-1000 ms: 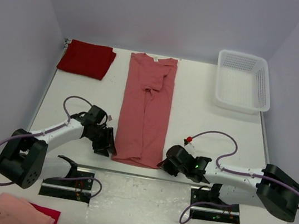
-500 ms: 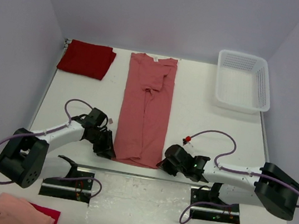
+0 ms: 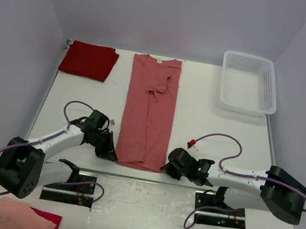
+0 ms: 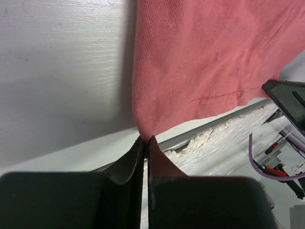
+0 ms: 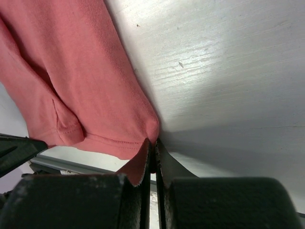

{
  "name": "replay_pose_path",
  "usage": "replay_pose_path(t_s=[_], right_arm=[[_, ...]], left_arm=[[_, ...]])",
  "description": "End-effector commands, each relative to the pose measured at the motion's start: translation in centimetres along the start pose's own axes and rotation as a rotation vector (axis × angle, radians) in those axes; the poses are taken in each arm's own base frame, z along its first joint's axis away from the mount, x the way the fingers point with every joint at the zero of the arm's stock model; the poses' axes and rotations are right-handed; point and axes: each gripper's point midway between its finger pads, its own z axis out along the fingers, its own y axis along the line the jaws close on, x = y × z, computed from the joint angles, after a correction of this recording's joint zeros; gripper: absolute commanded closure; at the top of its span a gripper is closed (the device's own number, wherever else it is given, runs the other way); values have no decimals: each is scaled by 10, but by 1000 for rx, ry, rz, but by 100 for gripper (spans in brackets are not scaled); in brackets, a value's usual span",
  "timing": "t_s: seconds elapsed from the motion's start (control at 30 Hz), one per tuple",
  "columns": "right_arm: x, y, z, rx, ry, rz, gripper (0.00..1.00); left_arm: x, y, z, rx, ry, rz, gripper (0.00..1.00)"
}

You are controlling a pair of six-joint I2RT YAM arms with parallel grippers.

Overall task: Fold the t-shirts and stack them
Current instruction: Grab the bottom of the folded rectangular tshirt with both arms

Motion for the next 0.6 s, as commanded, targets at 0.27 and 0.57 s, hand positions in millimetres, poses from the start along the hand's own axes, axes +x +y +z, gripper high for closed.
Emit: replay_pose_path(t_s=[0.27, 0.57], right_arm=[[-20, -102, -7, 358, -120, -20, 100], [-28, -118, -17, 432, -184, 8, 100]], left_arm=[[6, 9, -6, -46, 5, -27, 100], [0, 24, -12, -78, -2, -41, 100]])
